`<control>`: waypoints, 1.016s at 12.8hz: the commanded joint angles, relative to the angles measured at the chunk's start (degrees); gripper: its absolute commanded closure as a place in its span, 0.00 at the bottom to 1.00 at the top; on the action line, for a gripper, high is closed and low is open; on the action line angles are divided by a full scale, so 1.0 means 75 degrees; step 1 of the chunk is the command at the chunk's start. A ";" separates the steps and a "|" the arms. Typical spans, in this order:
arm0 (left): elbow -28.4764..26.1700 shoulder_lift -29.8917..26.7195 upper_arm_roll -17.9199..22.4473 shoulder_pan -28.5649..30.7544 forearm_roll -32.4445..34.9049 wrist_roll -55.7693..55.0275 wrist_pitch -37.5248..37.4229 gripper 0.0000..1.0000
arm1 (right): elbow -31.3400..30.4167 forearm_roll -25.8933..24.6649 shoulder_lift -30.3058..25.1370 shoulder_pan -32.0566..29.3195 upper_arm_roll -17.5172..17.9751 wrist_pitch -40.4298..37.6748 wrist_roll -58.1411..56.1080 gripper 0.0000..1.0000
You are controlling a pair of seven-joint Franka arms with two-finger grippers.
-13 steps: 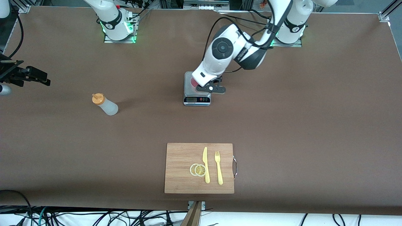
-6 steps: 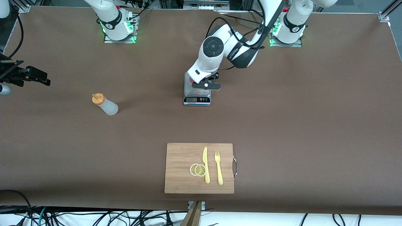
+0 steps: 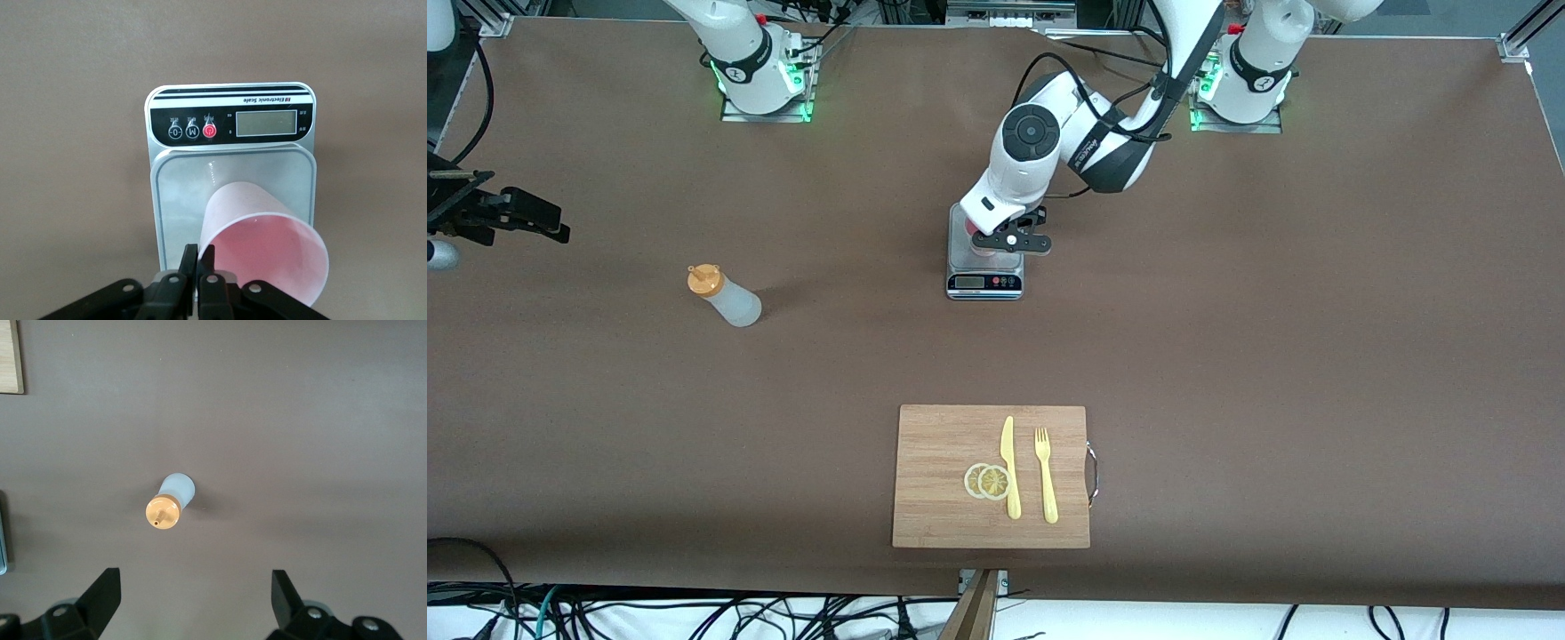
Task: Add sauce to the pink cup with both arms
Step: 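Carry the pink cup with the left gripper onto the scale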
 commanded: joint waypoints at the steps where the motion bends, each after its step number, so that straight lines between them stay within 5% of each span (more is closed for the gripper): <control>1: -0.0054 -0.0080 0.0115 -0.0102 0.0179 -0.0215 0.0039 0.32 | 0.0209 -0.0011 0.0077 -0.0054 0.0057 -0.0141 0.0056 0.00; 2: 0.0004 -0.0126 0.0127 -0.0044 0.0121 -0.0215 -0.0008 0.00 | 0.0209 -0.0034 0.0077 -0.0054 0.0046 -0.0141 0.0056 0.00; 9: 0.2065 -0.0841 0.0476 0.1011 0.0191 -0.0052 -0.3040 0.00 | 0.0197 0.0024 0.0089 0.0005 0.0081 -0.0165 0.0091 0.00; 13: 0.2161 -0.1613 0.1239 0.1584 0.0215 0.0497 -0.3734 0.00 | 0.0127 0.0024 0.0170 0.0017 0.0081 -0.0246 -0.0107 0.00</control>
